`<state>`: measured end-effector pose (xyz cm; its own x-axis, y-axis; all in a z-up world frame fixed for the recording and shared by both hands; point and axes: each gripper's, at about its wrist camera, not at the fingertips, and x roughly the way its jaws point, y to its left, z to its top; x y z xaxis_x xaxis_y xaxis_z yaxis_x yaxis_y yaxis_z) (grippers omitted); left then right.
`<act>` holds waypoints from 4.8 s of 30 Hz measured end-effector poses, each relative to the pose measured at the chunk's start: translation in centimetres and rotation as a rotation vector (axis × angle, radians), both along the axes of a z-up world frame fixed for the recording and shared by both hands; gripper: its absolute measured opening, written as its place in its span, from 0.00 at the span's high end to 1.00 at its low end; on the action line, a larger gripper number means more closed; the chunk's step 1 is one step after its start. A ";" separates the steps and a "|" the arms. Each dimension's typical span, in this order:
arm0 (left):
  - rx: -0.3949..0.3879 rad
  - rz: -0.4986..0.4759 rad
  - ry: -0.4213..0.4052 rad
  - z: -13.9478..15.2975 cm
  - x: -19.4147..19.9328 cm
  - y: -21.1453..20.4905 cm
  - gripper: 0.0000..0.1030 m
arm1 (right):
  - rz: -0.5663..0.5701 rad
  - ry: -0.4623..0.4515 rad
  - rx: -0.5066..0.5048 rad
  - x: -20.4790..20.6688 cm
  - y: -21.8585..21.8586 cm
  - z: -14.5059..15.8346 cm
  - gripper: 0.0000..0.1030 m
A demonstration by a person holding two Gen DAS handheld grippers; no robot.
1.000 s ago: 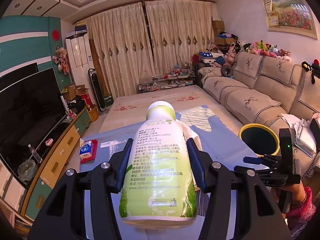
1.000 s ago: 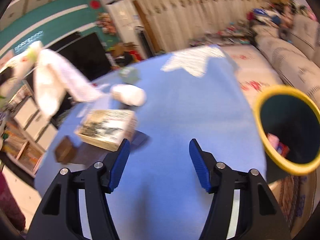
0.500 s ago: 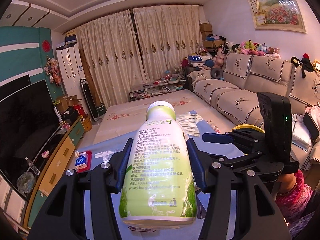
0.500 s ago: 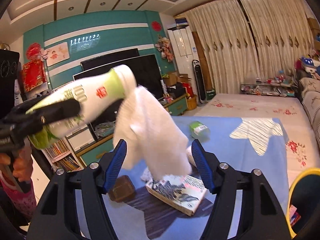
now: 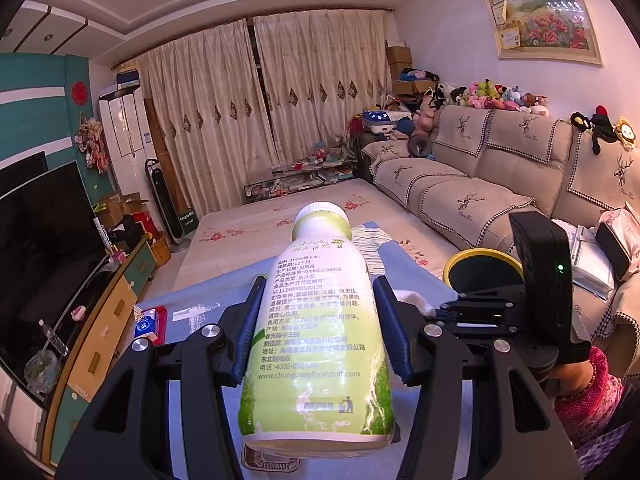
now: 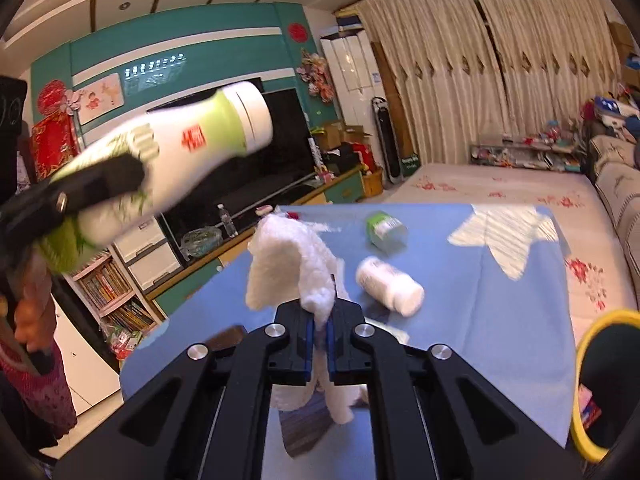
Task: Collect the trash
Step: 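Carry the bottle over the bin and open the left gripper while the right gripper holds the towel, then carry the white towel over the bin and open the right gripper, then grasp the brown plastic tray rim with the left gripper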
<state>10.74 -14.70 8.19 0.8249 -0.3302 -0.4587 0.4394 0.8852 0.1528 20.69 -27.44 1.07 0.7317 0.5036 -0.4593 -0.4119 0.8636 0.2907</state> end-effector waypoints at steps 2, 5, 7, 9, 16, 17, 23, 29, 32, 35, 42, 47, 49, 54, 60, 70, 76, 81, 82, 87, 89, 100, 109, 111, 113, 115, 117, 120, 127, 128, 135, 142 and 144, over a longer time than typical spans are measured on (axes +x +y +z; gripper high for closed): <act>0.002 -0.008 0.005 -0.2 0.9 -0.2 0.48 | -0.032 0.021 0.012 -1.7 -1.8 -1.0 0.95; 0.007 -0.038 0.029 -1.0 2.3 -1.5 0.48 | -0.088 0.044 0.024 -4.1 -3.9 -2.4 0.95; 0.006 -0.070 0.049 -1.6 3.3 -2.8 0.48 | -0.123 0.065 0.036 -5.7 -5.5 -3.4 0.95; 0.005 -0.102 0.073 -2.3 4.5 -4.4 0.48 | -0.167 0.085 0.033 -7.1 -6.8 -4.4 0.95; 0.031 -0.250 0.131 -4.3 8.7 -13.3 0.48 | -0.251 0.150 0.016 -10.8 -10.1 -7.8 0.95; 0.038 -0.268 0.133 -4.5 9.3 -14.8 0.48 | -0.255 0.159 0.015 -11.2 -10.4 -8.2 0.95; 0.075 -0.417 0.197 -6.7 12.7 -25.6 0.48 | -0.265 0.169 0.046 -12.6 -11.4 -9.7 0.95; 0.176 -0.507 0.302 -11.4 15.6 -35.9 0.48 | -0.263 0.177 0.062 -12.5 -11.4 -10.1 0.95; 0.222 -0.526 0.371 -14.4 17.2 -39.9 0.48 | -0.259 0.182 0.064 -12.6 -11.6 -10.3 0.95; 0.232 -0.519 0.421 -17.0 18.2 -41.8 0.40 | -0.260 0.192 0.071 -12.5 -11.9 -10.6 0.95; 0.156 -0.478 0.403 -16.3 18.9 -40.8 0.23 | -0.251 0.195 0.069 -12.4 -11.8 -10.6 0.95; -0.001 -0.411 0.278 -9.4 16.0 -32.7 0.12 | -0.243 0.190 0.070 -12.1 -11.3 -10.4 0.95; -0.063 -0.375 0.236 -6.9 14.5 -28.8 0.11 | -0.240 0.189 0.073 -12.1 -11.0 -10.2 0.95; -0.267 -0.246 0.191 -3.2 10.7 -17.0 0.05 | -0.240 0.186 0.068 -12.0 -10.3 -10.1 0.95; -0.246 -0.021 0.067 -3.5 5.3 -5.7 0.05 | -0.245 0.178 0.051 -11.5 -9.8 -9.4 0.95; -0.150 0.264 0.031 -8.0 -1.7 7.4 0.05 | -0.330 0.143 0.017 -9.6 -11.6 -6.4 0.95; -0.185 0.316 0.091 -10.2 -1.8 10.0 0.05 | -0.443 0.057 -0.033 -7.6 -14.6 -2.8 0.95; -0.198 0.312 0.098 -10.9 -1.6 9.9 0.05 | -0.555 0.063 -0.079 -4.4 -18.2 -2.3 0.95; -0.198 0.313 0.099 -11.0 -1.6 9.9 0.05 | -0.584 0.075 -0.089 -3.6 -19.1 -2.5 0.94; -0.204 0.305 0.116 -10.9 -0.9 8.9 0.05 | -0.669 0.152 -0.115 -0.4 -22.4 -4.4 0.93; -0.205 0.304 0.122 -11.0 -0.6 8.7 0.05 | -0.695 0.193 -0.126 0.9 -23.5 -5.5 0.93; -0.201 0.299 0.145 -11.6 0.4 8.2 0.05 | -0.774 0.295 -0.152 3.5 -25.8 -8.5 0.57; -0.166 0.291 0.165 -12.8 1.0 7.4 0.05 | -0.772 0.248 -0.137 0.5 -23.6 -7.1 0.45; -0.135 0.284 0.170 -13.4 1.1 7.0 0.05 | -0.755 0.228 -0.129 -0.5 -22.5 -6.8 0.44; -0.094 0.280 0.172 -14.1 1.2 6.5 0.05 | -0.731 0.216 -0.111 -1.7 -21.1 -6.7 0.43; -0.057 0.274 0.187 -15.0 1.5 5.9 0.05 | -0.702 0.211 -0.089 -2.8 -19.8 -6.8 0.41; -0.032 0.272 0.203 -15.9 2.0 5.5 0.10 | -0.672 0.210 -0.077 -3.5 -18.2 -7.1 0.41; -0.012 0.268 0.232 -17.1 2.8 5.0 0.19 | -0.633 0.210 -0.058 -4.1 -16.4 -7.3 0.41; 0.001 0.281 0.330 -20.2 5.2 4.6 0.37 | -0.577 0.207 -0.033 -4.7 -14.2 -7.2 0.41; 0.003 0.281 0.336 -20.4 5.4 4.5 0.39 | -0.578 0.210 -0.030 -4.8 -14.3 -7.3 0.41; 0.020 0.281 0.364 -21.6 6.2 3.9 0.50 | -0.580 0.243 0.002 -4.5 -14.8 -8.3 0.41; 0.027 0.267 0.406 -22.7 6.7 3.5 0.64 | -0.574 0.249 0.024 -4.5 -15.1 -8.6 0.41; 0.029 0.264 0.416 -23.0 6.9 3.4 0.66 | -0.574 0.251 0.026 -4.5 -15.1 -8.6 0.41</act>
<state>17.62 -11.33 -14.76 0.6236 -0.1169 -0.7730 0.2299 0.9725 0.0384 16.17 -42.54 -7.54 0.7604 0.0759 -0.6450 0.1988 0.9183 0.3424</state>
